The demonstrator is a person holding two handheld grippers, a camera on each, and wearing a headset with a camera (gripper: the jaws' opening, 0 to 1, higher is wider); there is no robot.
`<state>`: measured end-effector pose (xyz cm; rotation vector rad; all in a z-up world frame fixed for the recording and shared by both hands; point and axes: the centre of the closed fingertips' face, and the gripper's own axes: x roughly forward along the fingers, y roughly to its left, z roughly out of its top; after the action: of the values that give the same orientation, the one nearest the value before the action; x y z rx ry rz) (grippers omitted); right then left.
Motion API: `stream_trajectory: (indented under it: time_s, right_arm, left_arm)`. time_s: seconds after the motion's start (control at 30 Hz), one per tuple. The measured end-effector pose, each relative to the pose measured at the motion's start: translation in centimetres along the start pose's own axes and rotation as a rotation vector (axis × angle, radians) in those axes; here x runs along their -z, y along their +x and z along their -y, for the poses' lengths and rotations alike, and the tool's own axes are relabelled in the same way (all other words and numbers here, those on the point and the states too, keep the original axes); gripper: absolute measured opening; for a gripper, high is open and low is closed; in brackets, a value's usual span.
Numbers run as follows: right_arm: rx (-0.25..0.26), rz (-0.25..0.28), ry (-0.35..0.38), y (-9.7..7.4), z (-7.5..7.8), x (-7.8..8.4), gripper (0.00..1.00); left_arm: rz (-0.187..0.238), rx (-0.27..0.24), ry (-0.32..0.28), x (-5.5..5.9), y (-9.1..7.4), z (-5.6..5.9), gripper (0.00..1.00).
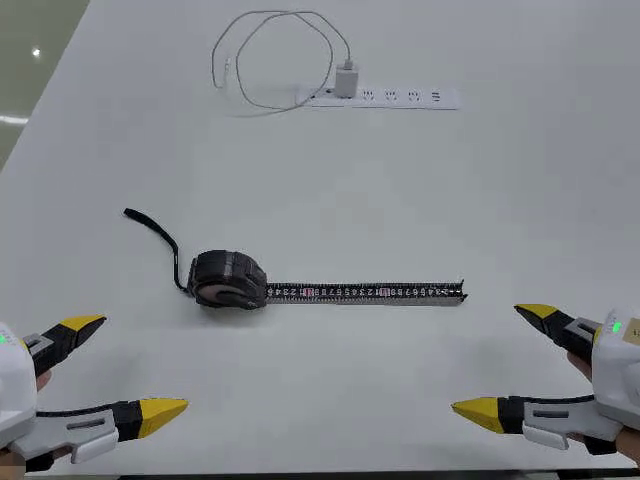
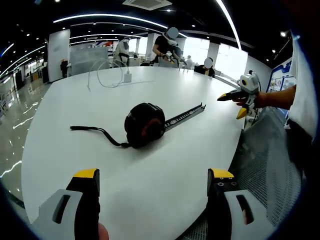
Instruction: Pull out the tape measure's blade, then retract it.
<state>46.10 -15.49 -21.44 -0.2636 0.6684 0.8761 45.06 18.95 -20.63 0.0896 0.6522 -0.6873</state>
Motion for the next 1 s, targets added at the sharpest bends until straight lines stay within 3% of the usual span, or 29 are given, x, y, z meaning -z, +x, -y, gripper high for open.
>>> stream_trajectory:
  time_s: [0.37, 0.57, 0.87, 1.0]
  right_arm:
    - [0.017, 0.04, 0.046, -0.6, -0.7, -0.2, 0.92]
    - [0.029, 0.027, 0.034, -0.5, -1.1, 0.5, 0.92]
    - [0.047, 0.049, 0.062, -1.0, -1.1, 0.6, 0.93]
    - [0.051, 0.058, 0.077, -1.1, -1.1, 0.6, 0.93]
  left_arm:
    - [0.023, -0.016, -0.015, 0.0, -0.3, 0.6, 0.9]
    - [0.034, -0.023, -0.02, 0.0, -0.5, 1.1, 0.91]
    - [0.065, -0.051, -0.038, -0.3, -0.6, 0.9, 0.92]
    - [0.085, -0.057, -0.042, -0.9, -0.4, 0.9, 0.91]
